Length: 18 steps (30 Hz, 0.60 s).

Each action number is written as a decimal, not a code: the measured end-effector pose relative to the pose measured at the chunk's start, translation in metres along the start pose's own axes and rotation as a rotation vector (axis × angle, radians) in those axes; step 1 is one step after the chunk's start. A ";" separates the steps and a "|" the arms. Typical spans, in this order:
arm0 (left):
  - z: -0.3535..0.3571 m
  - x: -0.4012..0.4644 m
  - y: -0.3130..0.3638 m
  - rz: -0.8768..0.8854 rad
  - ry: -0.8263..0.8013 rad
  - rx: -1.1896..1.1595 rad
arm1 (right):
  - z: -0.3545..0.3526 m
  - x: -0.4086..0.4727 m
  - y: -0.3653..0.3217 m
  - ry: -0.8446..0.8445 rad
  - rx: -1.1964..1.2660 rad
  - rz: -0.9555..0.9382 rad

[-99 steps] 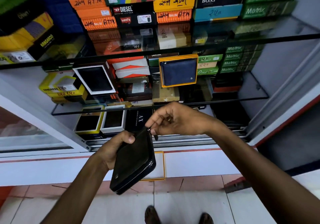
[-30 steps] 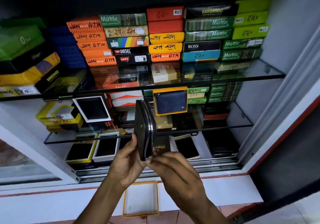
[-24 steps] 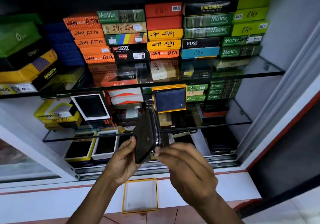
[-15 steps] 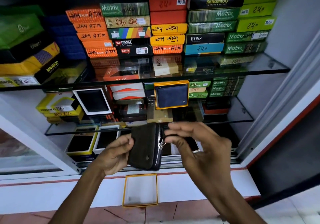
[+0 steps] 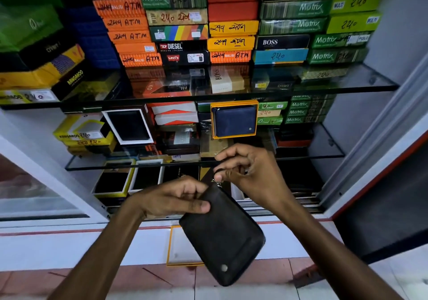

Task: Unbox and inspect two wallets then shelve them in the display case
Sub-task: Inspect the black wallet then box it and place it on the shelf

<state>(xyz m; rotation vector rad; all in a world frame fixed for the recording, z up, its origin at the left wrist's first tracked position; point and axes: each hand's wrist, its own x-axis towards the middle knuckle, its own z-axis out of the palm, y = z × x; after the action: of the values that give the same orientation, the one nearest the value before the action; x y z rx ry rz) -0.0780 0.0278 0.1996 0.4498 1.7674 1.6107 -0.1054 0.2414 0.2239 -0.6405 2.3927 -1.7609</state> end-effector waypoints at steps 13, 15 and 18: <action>0.007 0.002 -0.005 -0.007 0.526 -0.339 | -0.022 -0.015 0.042 0.050 0.399 0.547; 0.008 0.000 -0.001 -0.006 0.562 -0.358 | -0.024 -0.021 0.041 -0.040 0.464 0.597; 0.008 0.001 0.002 -0.005 0.594 -0.346 | -0.025 -0.026 0.039 -0.092 0.522 0.564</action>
<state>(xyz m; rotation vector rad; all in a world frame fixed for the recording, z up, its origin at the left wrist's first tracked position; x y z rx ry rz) -0.0733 0.0349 0.2014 -0.2227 1.8225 2.1429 -0.1008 0.2825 0.1918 0.0218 1.6935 -1.8954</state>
